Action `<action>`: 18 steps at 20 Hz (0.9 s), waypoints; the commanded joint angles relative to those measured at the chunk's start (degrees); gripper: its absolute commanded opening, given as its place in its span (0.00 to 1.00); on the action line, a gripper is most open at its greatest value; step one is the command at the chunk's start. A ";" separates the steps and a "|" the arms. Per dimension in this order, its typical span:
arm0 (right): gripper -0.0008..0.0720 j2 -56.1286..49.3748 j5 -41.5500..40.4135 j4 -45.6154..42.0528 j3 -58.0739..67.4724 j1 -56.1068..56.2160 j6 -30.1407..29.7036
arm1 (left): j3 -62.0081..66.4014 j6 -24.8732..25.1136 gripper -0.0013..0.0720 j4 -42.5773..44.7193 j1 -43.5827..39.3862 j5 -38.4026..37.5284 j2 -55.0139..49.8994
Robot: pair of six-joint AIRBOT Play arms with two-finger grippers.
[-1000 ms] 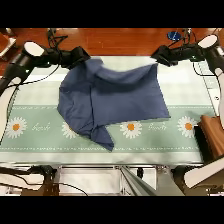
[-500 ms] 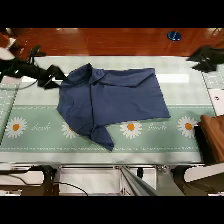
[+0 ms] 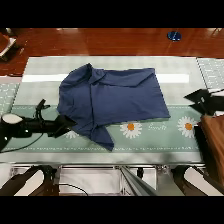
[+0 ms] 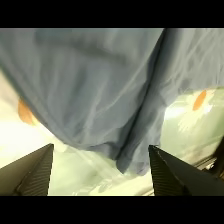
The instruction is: Fold the shirts.
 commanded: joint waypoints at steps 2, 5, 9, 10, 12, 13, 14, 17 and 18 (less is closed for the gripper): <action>0.87 4.94 -2.12 2.10 -10.73 -0.22 -2.05 | -7.39 3.30 0.97 -7.39 -3.67 7.69 0.74; 0.87 4.92 -1.90 2.82 -10.95 -0.22 -2.51 | -7.37 3.41 0.97 -13.16 -7.82 15.63 -1.73; 0.87 4.87 -1.53 1.42 -10.95 -0.22 -2.45 | -5.14 3.69 0.24 -15.65 -13.22 21.51 -6.12; 0.87 4.85 -1.57 -1.05 -10.95 -0.22 -1.90 | -3.89 5.68 0.05 -15.63 -13.57 20.61 -7.06; 0.87 3.43 -0.07 -5.64 -10.95 -0.22 0.92 | -1.81 6.84 0.05 -15.63 -13.55 19.06 -7.48; 0.87 2.05 1.55 -5.79 -10.95 -0.24 1.49 | -0.90 6.82 0.05 -15.65 -13.55 18.51 -7.48; 0.87 0.37 2.23 -5.05 -10.95 -0.09 1.81 | -0.22 6.82 0.05 -15.65 -13.57 18.27 -7.45; 0.87 -5.86 0.83 -3.37 -10.27 2.23 0.98 | 0.83 6.80 0.05 -15.67 -13.57 17.42 -7.48; 0.87 -8.15 0.44 -2.14 -9.33 3.41 0.17 | 0.81 6.82 0.05 -15.65 -13.57 17.29 -7.48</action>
